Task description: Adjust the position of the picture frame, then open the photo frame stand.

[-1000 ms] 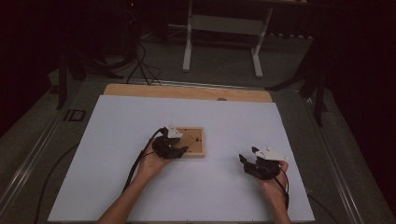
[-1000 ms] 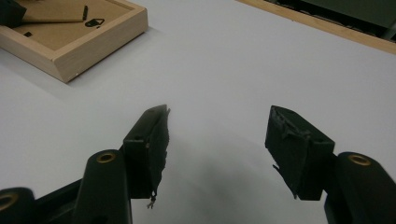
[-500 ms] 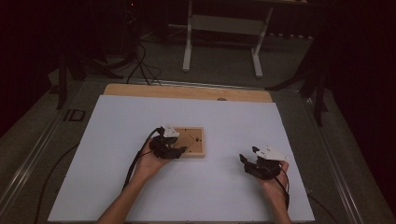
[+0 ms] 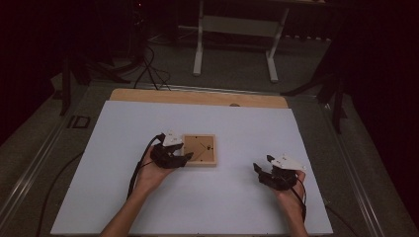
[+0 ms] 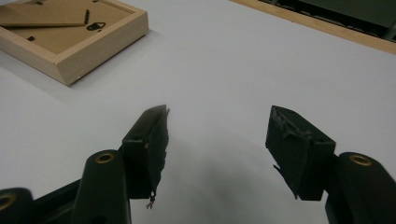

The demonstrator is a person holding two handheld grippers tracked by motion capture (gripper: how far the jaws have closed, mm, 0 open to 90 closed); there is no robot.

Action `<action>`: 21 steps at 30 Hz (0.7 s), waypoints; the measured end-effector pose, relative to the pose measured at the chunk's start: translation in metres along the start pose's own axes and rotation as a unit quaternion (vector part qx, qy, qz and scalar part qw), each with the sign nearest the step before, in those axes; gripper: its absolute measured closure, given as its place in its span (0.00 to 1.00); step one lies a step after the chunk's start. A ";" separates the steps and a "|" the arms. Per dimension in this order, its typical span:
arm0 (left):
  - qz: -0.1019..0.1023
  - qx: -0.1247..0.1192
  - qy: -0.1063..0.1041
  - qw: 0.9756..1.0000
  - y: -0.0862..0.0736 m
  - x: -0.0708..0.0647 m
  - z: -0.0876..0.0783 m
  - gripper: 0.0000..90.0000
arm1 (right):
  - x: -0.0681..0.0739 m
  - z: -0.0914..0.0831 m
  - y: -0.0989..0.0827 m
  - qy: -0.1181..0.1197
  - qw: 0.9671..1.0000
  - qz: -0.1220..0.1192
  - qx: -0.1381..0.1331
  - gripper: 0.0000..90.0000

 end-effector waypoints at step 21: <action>-0.018 -0.027 0.003 0.999 -0.001 0.003 -0.027 0.50 | 0.026 0.005 0.018 0.041 0.999 -0.010 -0.019 0.58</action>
Point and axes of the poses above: each handheld gripper's, and its own axes: z roughly forward along the jaws, y roughly out of its top, x roughly to its left, the point moved 5 cm from there along z, roughly forward along the jaws, and after that the axes turned 10 degrees about y, right-handed, at the moved point
